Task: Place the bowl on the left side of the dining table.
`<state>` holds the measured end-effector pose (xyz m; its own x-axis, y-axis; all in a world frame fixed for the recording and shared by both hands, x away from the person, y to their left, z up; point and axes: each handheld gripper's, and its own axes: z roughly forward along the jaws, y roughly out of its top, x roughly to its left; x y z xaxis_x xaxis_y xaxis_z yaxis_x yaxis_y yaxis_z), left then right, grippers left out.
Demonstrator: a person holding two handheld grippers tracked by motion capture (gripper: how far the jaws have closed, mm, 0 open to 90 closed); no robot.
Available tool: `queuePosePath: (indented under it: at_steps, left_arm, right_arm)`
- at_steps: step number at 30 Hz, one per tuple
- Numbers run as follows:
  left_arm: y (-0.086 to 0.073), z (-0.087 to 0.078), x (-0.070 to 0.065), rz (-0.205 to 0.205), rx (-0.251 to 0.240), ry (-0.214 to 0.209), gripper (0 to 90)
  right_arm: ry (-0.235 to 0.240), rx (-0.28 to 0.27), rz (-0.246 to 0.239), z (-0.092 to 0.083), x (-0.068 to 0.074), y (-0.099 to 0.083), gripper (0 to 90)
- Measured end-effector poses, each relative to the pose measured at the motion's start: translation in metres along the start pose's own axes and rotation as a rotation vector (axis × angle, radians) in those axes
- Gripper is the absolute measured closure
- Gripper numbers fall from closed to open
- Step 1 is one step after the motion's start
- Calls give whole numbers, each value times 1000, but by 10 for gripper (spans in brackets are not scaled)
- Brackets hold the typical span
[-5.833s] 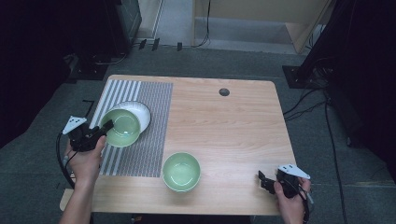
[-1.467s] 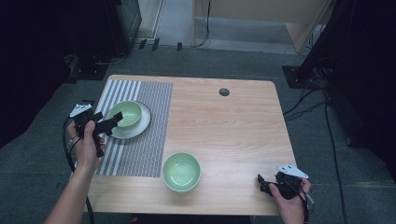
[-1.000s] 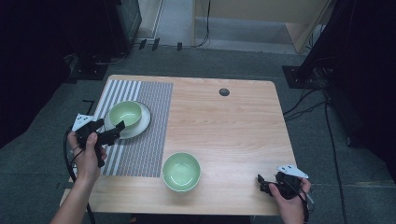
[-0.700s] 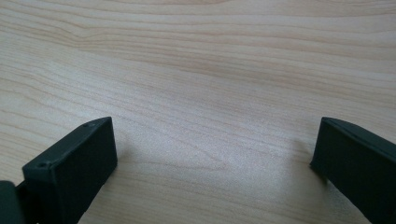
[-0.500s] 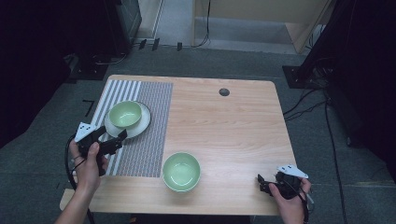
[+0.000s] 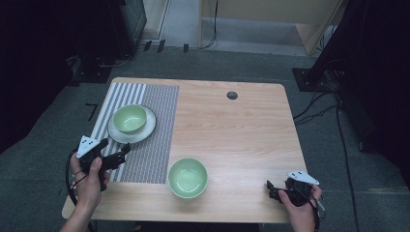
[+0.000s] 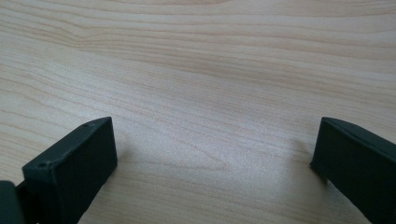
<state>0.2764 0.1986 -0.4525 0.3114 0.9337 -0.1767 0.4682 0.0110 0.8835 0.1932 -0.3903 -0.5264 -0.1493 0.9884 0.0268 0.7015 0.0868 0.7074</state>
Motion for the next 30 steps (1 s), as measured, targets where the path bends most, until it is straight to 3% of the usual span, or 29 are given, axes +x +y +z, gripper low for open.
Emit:
queuePosePath:
  at_steps: [19,30]
  left_arm:
    - [-35,-12,11,-5,51,24,103]
    - [-53,-14,13,21,87,53,103]
  right_arm:
    - [0,0,0,0,0,0,0]
    - [-5,1,5,0,1,0,0]
